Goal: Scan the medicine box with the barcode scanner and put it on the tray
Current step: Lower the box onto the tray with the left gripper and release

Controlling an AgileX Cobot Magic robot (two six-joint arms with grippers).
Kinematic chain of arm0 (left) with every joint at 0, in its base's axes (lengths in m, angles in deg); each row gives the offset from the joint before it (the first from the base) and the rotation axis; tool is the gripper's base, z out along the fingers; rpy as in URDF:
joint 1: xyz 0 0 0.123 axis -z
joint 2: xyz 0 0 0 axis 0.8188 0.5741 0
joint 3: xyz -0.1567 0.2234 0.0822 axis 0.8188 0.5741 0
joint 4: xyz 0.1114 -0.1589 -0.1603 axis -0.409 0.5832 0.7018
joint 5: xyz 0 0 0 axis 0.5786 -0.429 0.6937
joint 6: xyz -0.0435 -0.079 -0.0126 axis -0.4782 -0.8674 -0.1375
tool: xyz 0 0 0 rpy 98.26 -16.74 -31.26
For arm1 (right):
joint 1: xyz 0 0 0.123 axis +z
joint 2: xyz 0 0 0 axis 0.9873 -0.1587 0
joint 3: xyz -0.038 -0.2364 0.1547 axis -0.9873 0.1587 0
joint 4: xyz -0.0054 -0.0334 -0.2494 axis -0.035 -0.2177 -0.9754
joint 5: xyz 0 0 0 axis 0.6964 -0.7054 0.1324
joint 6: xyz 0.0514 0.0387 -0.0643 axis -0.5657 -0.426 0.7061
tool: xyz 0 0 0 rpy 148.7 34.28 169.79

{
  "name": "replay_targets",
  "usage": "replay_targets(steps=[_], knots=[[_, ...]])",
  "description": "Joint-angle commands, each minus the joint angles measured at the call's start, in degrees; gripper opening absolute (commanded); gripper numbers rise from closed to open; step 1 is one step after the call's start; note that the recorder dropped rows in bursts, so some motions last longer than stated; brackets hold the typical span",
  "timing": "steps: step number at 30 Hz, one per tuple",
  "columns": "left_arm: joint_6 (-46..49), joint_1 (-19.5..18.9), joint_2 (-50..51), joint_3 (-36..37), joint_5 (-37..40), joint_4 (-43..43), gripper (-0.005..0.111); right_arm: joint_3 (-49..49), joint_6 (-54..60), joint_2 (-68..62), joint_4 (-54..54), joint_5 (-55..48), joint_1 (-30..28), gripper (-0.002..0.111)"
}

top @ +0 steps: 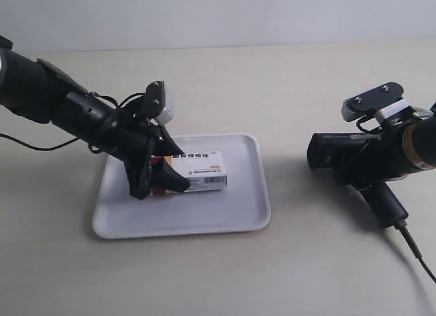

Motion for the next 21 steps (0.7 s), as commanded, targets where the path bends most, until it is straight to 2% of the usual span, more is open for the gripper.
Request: replay_targets(steps=[1,4,7,10,13,16,17,19,21], knots=[[0.39,2.11,0.87,-0.14,-5.01,2.56,0.000,-0.82,-0.28,-1.29,0.76,0.42,0.06,0.000],[0.41,2.19,1.45,-0.14,-6.57,3.89,0.000,-0.95,-0.28,-2.18,3.00,0.42,0.06,0.007],[0.41,2.19,1.64,-0.14,-7.48,3.79,0.006,-0.95,-0.28,-3.77,4.01,0.27,0.06,0.025],[0.41,2.19,1.64,-0.14,-7.46,3.38,0.028,-1.04,-0.14,-4.72,4.01,0.96,0.06,0.046],[0.22,2.19,1.64,-0.14,-7.46,2.05,0.064,-1.04,-0.14,-4.44,4.01,4.35,0.06,0.064],[-4.69,2.19,1.05,-0.14,-7.00,-1.17,0.101,-1.04,-0.27,-2.49,5.45,7.86,0.06,0.082],[-6.04,2.19,0.41,-0.14,-7.00,-2.18,0.105,-1.04,-0.56,-1.32,5.47,7.89,0.06,0.086],[-8.27,2.07,-1.23,-0.14,-7.00,-3.25,0.105,-1.04,-0.56,1.79,4.82,6.91,0.06,0.092],[-10.68,1.95,-3.55,-0.14,-6.99,-4.88,0.105,-1.04,-1.06,5.17,3.76,2.74,0.06,0.094]])
